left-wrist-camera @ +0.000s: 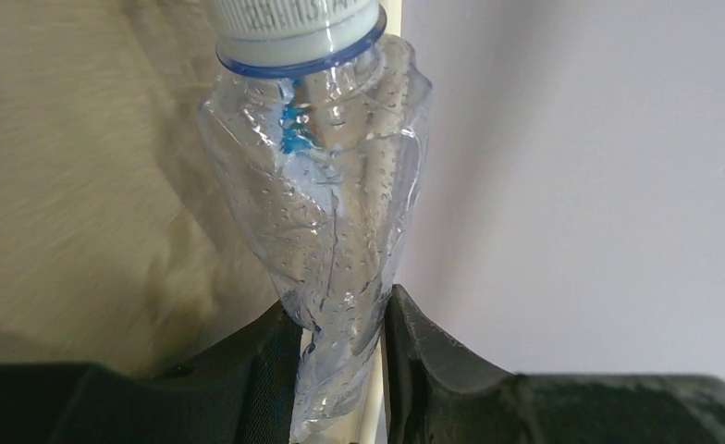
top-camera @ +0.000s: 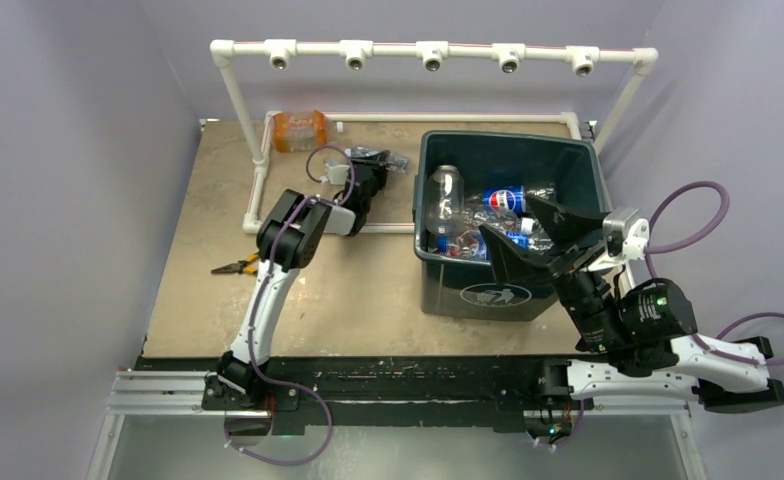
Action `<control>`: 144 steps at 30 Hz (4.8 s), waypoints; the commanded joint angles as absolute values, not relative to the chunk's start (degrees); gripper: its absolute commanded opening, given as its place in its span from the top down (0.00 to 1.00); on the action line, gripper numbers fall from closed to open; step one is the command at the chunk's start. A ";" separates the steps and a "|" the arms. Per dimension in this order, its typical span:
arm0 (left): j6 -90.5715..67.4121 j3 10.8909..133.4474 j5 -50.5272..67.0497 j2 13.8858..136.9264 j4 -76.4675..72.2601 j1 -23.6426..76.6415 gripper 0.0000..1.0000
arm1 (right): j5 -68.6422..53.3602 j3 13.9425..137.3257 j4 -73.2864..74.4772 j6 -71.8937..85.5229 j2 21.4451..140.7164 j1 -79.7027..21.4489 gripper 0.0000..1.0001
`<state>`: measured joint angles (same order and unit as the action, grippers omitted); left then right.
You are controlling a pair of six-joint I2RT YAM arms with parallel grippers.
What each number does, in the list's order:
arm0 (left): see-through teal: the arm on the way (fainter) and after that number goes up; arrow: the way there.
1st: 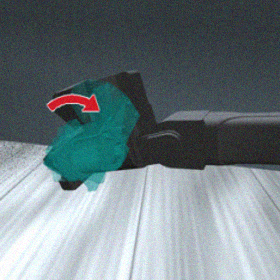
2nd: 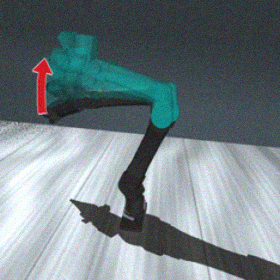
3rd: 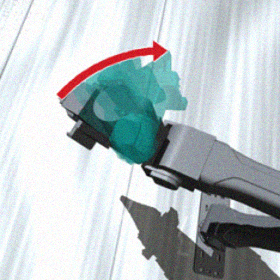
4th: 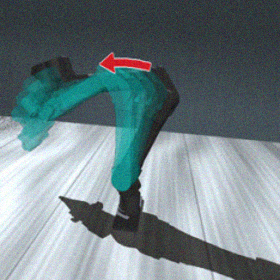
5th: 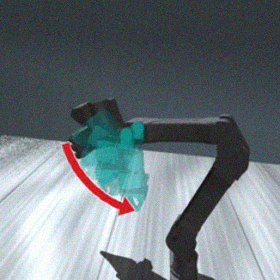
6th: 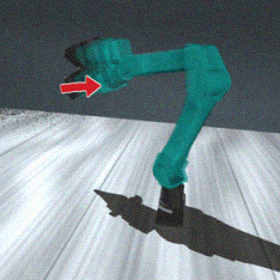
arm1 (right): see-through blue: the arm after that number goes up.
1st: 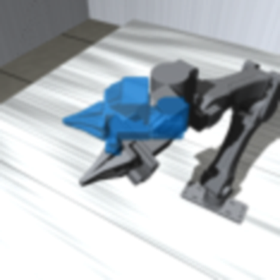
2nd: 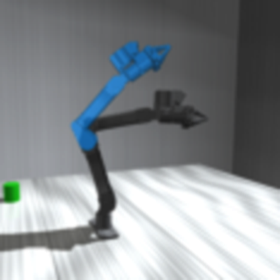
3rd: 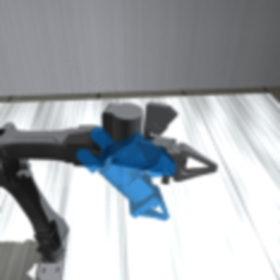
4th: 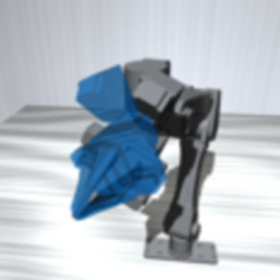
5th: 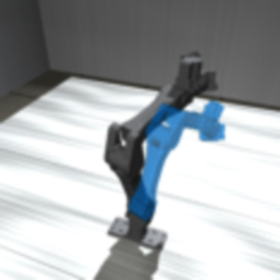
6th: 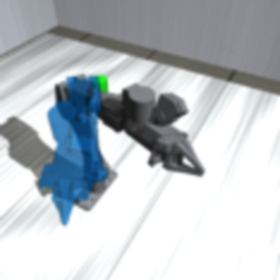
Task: Put the plastic bottles in the bin
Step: Pick up the plastic bottle at the center of the board, then place the plastic bottle in the trash bin.
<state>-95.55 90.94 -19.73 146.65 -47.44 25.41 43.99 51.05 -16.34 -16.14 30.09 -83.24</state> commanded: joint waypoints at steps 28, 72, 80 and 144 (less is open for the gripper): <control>-47.01 47.01 -17.91 45.47 0.82 37.28 1.00 | 36.83 62.97 -10.36 -1.37 40.18 -83.32 0.01; -8.09 45.39 42.11 26.96 10.86 37.33 1.00 | 18.33 74.24 -1.96 2.88 60.62 -83.32 0.02; -6.77 47.32 40.50 26.98 13.71 37.34 1.00 | 18.51 84.14 9.60 6.48 67.50 -83.36 0.18; -19.77 38.20 2.31 13.97 4.78 37.33 0.04 | 47.22 94.22 0.62 -13.77 61.51 -83.32 1.00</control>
